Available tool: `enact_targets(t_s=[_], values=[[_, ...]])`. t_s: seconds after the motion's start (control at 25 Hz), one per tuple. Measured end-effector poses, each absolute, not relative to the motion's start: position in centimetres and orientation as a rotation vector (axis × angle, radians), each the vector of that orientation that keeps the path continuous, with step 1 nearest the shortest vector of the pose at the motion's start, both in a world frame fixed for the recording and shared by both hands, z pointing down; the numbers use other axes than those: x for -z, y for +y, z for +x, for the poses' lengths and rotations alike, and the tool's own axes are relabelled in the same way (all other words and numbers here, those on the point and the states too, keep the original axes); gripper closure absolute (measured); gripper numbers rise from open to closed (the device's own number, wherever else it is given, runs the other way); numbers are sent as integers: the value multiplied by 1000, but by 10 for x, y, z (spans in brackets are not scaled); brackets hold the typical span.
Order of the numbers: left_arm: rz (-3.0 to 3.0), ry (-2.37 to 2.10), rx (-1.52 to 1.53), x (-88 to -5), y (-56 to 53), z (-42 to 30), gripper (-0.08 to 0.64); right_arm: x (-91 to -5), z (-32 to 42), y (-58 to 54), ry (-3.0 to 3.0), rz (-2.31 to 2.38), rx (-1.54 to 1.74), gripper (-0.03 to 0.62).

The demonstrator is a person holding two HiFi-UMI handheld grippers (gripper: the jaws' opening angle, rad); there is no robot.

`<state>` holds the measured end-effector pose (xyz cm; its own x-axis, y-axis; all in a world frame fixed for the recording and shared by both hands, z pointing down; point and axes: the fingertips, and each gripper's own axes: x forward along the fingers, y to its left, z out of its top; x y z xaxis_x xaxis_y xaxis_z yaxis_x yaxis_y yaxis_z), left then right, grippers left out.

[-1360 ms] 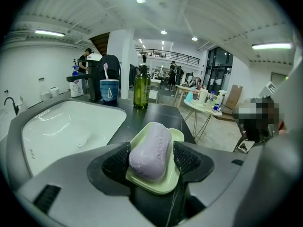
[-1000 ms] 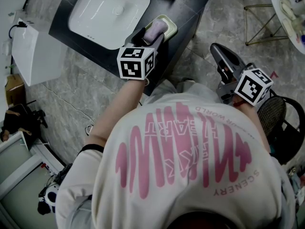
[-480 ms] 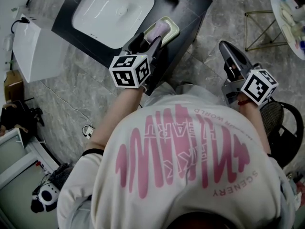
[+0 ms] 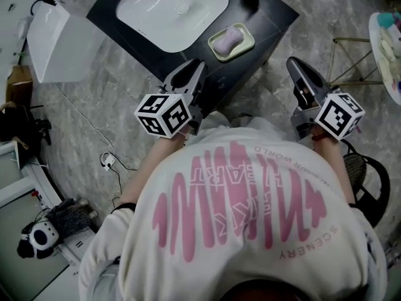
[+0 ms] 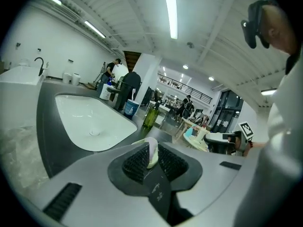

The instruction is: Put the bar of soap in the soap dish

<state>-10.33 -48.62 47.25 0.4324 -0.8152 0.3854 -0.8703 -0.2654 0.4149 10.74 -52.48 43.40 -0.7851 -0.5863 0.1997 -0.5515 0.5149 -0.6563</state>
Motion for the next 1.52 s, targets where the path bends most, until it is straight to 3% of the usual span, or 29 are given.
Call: enact_targets(t_s=[0.12,0.76,1.52], values=[[2107,-1439,-67,-460,-466,-123,549,-420,92,-520,2748,-997,1068,574],[2394,-1199,-73,-405,-398,-176,549,-405,-33,-428,2974,-974,902,574],[2439,-1093,-73,-408,-345,-221,549,-416,-68,-357,2899,-1203,938,575]])
